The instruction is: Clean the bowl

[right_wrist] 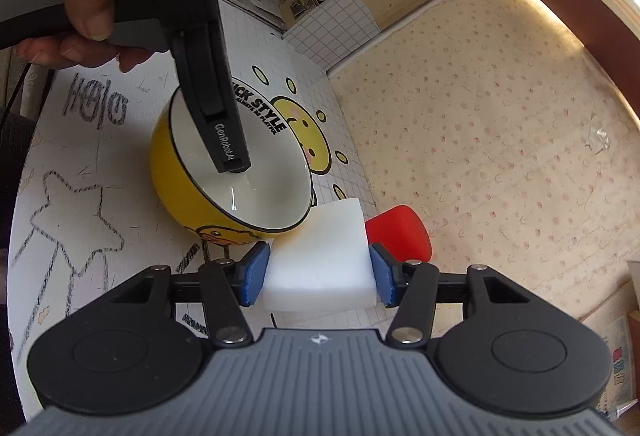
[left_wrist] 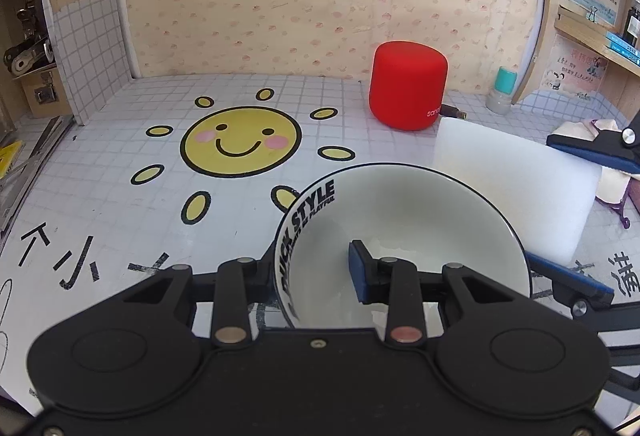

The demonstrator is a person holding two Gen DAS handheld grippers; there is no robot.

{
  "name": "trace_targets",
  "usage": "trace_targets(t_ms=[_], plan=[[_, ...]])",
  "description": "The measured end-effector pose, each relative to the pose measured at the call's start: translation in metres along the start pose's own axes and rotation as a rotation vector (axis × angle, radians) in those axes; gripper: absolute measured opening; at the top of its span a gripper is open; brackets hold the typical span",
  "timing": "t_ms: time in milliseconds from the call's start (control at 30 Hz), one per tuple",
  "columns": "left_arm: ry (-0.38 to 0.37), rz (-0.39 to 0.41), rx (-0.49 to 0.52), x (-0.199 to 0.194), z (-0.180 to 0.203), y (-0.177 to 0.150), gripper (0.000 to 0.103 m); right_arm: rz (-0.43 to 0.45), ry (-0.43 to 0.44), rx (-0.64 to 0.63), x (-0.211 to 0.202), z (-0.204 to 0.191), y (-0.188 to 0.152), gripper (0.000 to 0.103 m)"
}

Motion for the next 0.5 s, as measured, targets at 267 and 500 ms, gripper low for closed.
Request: trace_targets(t_ms=[267,500], plan=[[0.007,-0.006,0.003,-0.003,0.001,-0.008,0.035,0.015,-0.058,-0.039,-0.018,-0.012,-0.003,0.056],[0.013,-0.008,-0.001,-0.005,0.002,-0.012,0.035,0.027,-0.102,-0.062,-0.025,-0.017,-0.003,0.056]])
Point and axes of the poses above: each gripper's, at about its wrist camera, not at the fingertips, and x roughly the way its jaws point, z to its right, y to its top, the point moved 6 cm from there along x, roughly the way its jaws point, and after that the axes turned 7 degrees about -z, right-handed, at the moved point
